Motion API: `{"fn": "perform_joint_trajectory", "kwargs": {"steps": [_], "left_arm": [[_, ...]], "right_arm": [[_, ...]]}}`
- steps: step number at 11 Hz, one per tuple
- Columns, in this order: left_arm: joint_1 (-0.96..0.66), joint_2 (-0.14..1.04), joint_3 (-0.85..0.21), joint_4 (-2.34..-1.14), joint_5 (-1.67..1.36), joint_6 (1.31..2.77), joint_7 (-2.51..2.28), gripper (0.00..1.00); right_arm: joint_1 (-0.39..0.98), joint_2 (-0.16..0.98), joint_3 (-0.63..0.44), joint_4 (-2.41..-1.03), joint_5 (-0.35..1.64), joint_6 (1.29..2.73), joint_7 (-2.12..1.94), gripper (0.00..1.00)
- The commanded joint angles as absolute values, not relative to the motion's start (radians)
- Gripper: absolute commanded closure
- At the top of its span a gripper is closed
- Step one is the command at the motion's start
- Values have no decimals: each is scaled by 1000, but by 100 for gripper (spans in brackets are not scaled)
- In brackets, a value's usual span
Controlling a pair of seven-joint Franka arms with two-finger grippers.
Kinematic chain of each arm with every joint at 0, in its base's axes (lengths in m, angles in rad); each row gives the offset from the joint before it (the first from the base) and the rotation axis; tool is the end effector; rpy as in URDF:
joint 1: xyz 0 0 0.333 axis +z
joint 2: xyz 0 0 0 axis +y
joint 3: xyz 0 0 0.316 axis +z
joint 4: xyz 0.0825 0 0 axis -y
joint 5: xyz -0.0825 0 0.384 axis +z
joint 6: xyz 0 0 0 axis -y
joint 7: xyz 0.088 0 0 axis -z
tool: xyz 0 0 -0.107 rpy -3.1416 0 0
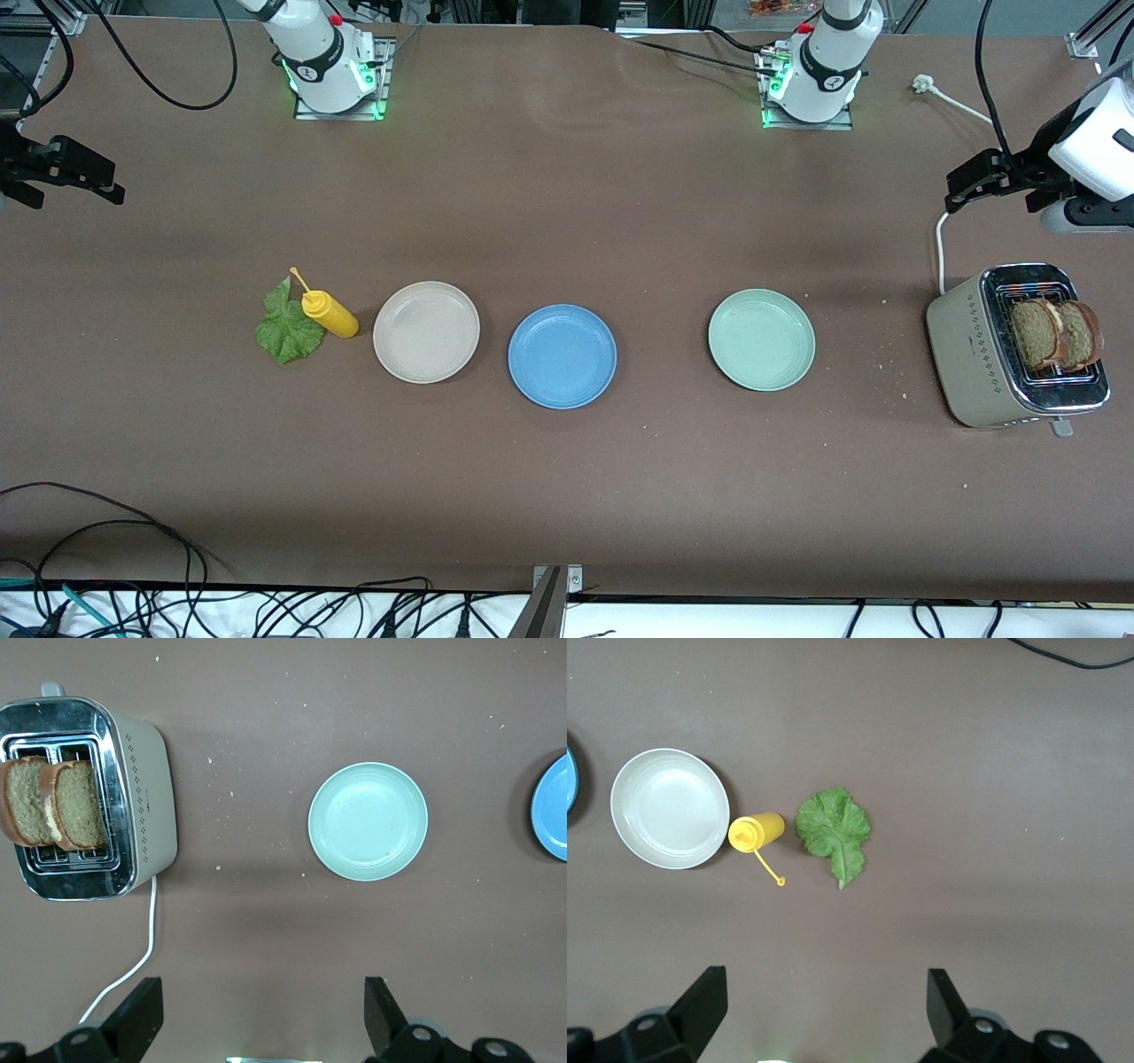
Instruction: Make sandwich in blue plate with both arms
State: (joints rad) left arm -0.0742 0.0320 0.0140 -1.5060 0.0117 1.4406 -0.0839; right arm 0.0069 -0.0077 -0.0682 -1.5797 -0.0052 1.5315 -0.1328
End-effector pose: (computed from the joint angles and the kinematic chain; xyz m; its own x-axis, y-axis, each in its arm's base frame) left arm 0.5499 -0.0319 0.6262 0.9951 0.0255 -0.0959 0.0237 -0.9995 -0.0202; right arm 0.5467 -0.0343 0.6212 0.9966 0.0713 -0.0408 0.0713 -0.9975 -0.0007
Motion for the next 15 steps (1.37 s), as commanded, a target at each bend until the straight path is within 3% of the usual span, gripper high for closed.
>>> {"fn": "perform_joint_trajectory", "kwargs": {"steps": [1, 9, 15], "left_arm": [[-64, 40, 15, -1480, -9, 1419, -58, 0], [-26, 61, 15, -1482, -6, 1428, -40, 0], [85, 172, 15, -1473, -24, 1546, -38, 0]], "right_arm": [[8, -15, -69, -1572, 11, 1516, -123, 0], [8, -15, -69, -1572, 11, 1516, -123, 0], [8, -15, -69, -1572, 11, 1516, -123, 0]]}}
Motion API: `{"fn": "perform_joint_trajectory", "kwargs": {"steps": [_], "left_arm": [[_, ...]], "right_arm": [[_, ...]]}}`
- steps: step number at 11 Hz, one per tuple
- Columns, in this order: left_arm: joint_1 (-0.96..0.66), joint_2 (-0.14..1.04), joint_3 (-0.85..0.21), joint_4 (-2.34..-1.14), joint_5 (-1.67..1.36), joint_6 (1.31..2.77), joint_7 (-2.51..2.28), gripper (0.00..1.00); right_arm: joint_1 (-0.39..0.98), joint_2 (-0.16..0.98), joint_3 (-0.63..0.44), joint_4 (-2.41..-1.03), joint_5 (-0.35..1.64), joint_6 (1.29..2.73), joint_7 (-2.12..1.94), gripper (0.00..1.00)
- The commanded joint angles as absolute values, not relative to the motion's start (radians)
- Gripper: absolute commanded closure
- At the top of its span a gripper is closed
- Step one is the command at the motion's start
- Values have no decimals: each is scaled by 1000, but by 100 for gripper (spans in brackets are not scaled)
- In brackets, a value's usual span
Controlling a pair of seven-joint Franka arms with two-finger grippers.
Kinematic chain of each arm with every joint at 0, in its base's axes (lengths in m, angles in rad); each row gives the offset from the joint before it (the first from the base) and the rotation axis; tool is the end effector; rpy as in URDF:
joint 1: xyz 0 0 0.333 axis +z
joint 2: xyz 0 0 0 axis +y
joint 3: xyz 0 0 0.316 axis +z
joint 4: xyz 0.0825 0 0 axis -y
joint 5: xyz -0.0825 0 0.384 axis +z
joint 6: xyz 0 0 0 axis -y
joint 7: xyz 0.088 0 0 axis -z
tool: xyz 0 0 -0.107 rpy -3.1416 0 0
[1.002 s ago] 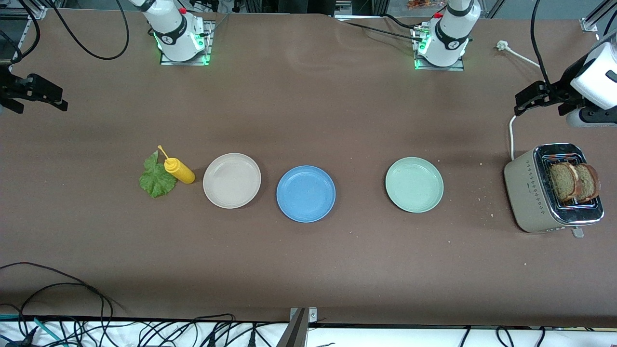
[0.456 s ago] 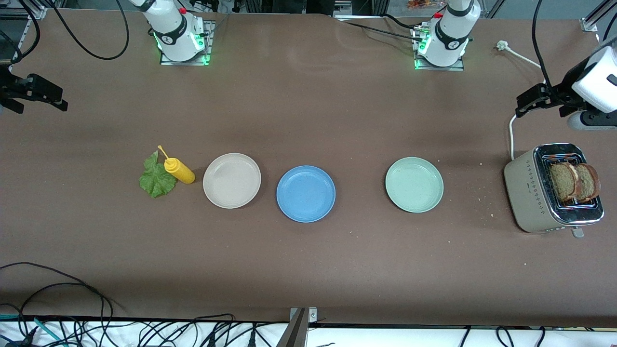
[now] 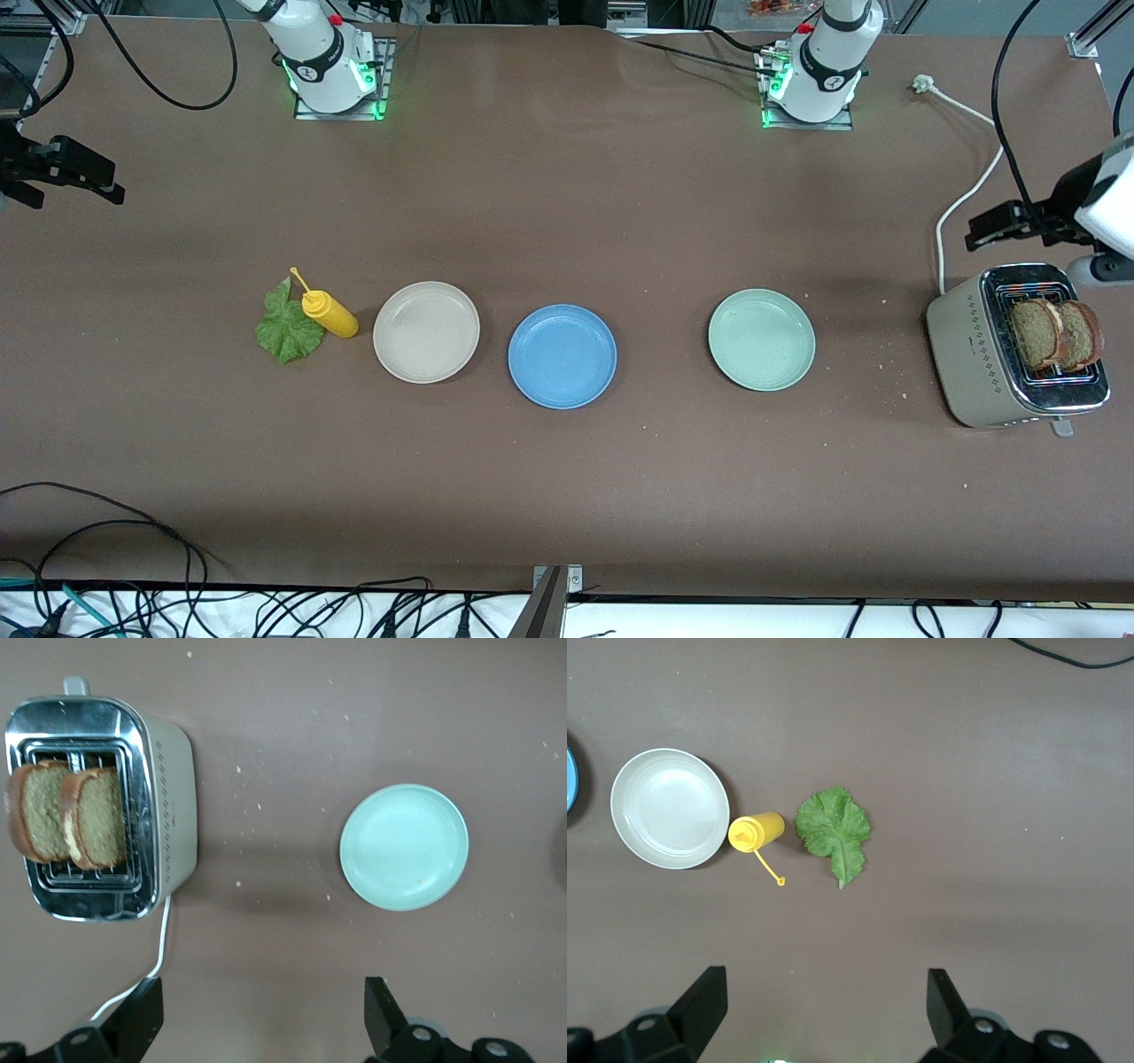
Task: Make sandwich in blue plate with both arms
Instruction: 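Lower the left gripper onto a bread slice in the toaster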
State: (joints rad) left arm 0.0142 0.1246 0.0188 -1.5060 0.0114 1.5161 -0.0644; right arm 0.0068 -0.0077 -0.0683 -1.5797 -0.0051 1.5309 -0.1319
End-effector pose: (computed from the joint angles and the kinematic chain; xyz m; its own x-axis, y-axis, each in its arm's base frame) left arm 0.5842 0.0199 0.5794 0.9888 0.0978 -0.1131 0.0960 -0.9952 -0.0210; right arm 0.5466 -0.0344 0.6211 0.9967 0.0702 -0.0414 0.0702 -0.9975 -0.0009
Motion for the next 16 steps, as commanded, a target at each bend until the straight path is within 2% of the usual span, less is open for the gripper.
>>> {"fn": "perform_joint_trajectory", "kwargs": {"steps": [1, 12, 16], "left_arm": [[103, 192, 17, -1473, -38, 1561, -40, 0], [216, 428, 20, -1471, 84, 1735, -40, 0], [222, 459, 23, -1471, 150, 1736, -38, 0]], "right_arm": [[8, -15, -69, -1572, 11, 1516, -121, 0], [8, -17, -67, -1574, 11, 1516, -123, 0], [8, -15, -69, -1574, 11, 1516, -121, 0]]}}
